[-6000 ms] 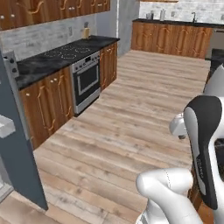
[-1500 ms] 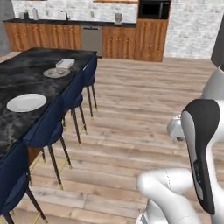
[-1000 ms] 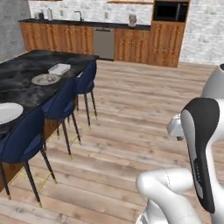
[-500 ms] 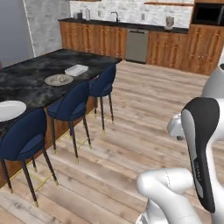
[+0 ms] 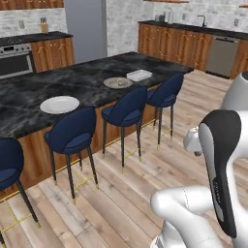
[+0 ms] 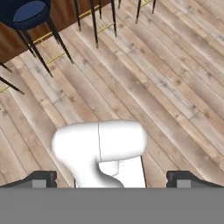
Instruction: Place two dumplings into each of the tupperware containers and then place the containers in the fridge.
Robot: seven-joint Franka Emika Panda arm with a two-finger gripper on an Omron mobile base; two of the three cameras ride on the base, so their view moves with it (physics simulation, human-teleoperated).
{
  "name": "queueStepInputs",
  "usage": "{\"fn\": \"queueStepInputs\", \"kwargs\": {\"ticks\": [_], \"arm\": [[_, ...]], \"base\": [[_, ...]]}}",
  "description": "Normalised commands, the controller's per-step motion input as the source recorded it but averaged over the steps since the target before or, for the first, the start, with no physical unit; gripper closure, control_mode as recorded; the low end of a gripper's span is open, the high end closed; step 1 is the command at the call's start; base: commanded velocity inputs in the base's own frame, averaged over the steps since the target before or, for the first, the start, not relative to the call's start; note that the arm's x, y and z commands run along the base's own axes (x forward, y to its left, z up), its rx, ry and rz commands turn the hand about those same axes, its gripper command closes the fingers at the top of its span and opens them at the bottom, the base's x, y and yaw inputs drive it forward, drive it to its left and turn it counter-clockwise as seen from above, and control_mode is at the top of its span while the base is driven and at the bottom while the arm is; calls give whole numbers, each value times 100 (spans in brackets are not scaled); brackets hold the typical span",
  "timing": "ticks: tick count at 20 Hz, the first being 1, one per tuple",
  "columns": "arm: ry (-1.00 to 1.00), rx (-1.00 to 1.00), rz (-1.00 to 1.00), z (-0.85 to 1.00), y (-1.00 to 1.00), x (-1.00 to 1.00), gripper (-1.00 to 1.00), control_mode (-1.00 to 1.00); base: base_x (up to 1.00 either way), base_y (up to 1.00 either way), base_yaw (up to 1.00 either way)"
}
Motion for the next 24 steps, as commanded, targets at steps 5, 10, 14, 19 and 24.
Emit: {"fn": "queueStepInputs", "kwargs": {"ticks": [5, 10, 14, 19, 24], "arm": [[0, 0, 0, 0, 0, 0, -100, 100], [0, 0, 0, 0, 0, 0, -100, 100], [0, 0, 0, 0, 0, 0, -100, 100], [0, 0, 0, 0, 0, 0, -100, 100], [0, 0, 0, 0, 0, 0, -100, 100]], "base": [[43, -69, 36], [84, -29, 23], [97, 1, 11], [84, -32, 28], [-29, -97, 41]]}}
